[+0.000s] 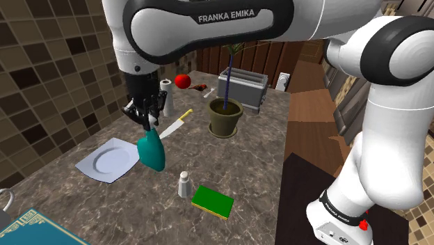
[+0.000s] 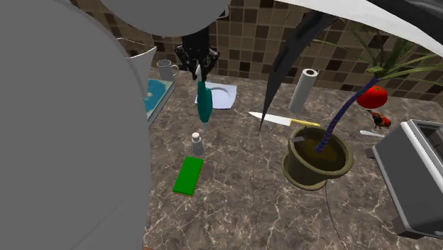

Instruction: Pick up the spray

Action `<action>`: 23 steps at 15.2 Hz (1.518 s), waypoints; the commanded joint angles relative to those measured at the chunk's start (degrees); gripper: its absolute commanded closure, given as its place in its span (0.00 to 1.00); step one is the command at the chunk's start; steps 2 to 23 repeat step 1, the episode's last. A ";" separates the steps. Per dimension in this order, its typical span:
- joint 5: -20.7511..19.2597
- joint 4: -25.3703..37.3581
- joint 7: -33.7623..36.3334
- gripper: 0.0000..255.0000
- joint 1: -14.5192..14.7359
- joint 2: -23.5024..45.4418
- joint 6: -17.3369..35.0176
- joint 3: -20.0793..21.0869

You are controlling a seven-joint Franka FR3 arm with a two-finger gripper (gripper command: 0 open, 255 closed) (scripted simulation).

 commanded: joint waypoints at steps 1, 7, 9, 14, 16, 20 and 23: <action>0.04 0.36 -0.02 1.00 0.01 -0.10 -0.47 0.02; 0.04 0.36 -0.02 1.00 0.01 -0.10 -0.47 0.02; 0.04 0.36 -0.02 1.00 0.01 -0.10 -0.47 0.02; 0.04 0.36 -0.02 1.00 0.01 -0.10 -0.47 0.02; 0.04 0.36 -0.02 1.00 0.01 -0.10 -0.47 0.02; 0.04 0.36 -0.02 1.00 0.01 -0.10 -0.47 0.02; 0.04 0.36 -0.02 1.00 0.01 -0.10 -0.47 0.02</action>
